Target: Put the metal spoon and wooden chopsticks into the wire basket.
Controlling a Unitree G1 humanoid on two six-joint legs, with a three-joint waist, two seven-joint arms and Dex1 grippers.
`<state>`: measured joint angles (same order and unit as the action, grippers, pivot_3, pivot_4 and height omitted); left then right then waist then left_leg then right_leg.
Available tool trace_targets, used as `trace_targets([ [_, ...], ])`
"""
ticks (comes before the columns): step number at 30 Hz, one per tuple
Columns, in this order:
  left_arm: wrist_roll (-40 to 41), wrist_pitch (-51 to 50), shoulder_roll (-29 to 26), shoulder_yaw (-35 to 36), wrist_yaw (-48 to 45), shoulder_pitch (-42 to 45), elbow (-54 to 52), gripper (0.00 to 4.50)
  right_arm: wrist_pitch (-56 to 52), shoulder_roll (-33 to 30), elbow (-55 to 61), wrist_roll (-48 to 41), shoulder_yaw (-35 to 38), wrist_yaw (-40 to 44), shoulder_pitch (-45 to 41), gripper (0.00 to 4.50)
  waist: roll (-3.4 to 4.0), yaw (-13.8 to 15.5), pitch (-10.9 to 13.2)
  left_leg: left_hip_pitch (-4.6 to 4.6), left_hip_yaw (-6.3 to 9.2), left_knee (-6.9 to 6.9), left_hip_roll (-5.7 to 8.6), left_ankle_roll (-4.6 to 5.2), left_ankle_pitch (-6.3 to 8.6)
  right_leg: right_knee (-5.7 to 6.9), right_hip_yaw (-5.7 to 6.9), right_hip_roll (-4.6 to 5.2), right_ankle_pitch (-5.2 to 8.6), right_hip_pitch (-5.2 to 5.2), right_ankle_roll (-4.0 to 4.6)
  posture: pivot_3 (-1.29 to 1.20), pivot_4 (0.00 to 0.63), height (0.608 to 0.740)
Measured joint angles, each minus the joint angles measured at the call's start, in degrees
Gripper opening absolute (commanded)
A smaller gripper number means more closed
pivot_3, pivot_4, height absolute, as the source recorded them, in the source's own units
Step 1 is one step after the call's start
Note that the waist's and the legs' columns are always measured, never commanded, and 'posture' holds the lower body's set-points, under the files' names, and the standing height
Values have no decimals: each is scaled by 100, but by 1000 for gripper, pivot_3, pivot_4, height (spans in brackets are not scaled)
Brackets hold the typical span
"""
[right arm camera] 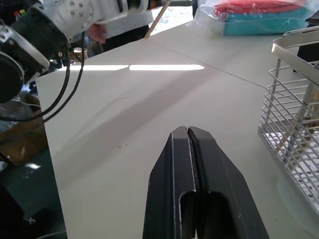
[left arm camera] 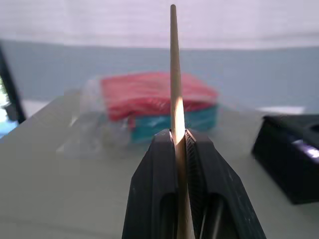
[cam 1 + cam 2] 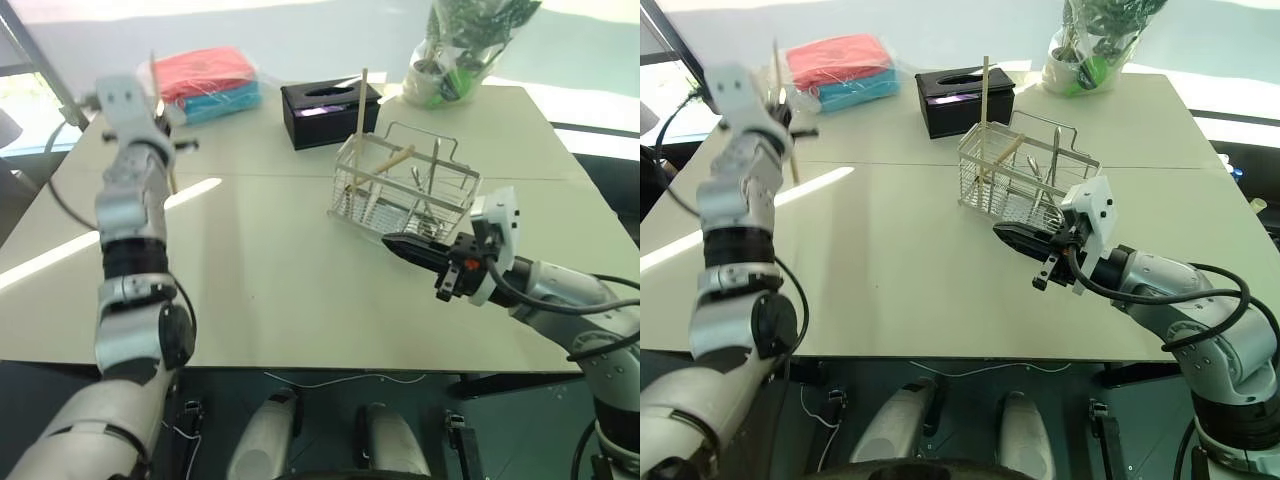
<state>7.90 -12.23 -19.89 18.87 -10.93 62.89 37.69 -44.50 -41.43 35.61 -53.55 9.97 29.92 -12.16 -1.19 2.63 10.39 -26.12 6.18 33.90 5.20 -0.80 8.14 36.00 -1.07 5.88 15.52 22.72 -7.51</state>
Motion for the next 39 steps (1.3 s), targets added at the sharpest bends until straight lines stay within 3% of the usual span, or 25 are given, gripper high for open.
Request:
trace_targets([
  [7,1081,1814,858,119,-2280,349,1243,28,145,35,89,170,421,-429,131,0,-1,-78,4,-32,2,5,-11,9,-13,24,1,-10,-8,45,-14,0,150,740],
  [15,2032,2254,1282,489,-3897,1114,1938,28,331,307,584,264,1085,-1188,542,0,0,-80,3,-29,4,16,-10,12,-14,25,3,-12,-9,34,-16,0,150,740],
  [28,2411,2343,1958,695,-4396,1685,2753,28,452,653,1155,265,1183,-1891,1036,0,0,-71,3,-27,8,24,-12,14,-14,27,5,-20,-14,29,-27,0,150,740],
  [39,1993,3157,2342,594,-4167,1639,3130,28,579,777,1378,231,1186,-2251,1258,0,1,-56,2,-21,9,26,-12,14,-15,27,5,-21,-15,21,-27,0,150,740],
])
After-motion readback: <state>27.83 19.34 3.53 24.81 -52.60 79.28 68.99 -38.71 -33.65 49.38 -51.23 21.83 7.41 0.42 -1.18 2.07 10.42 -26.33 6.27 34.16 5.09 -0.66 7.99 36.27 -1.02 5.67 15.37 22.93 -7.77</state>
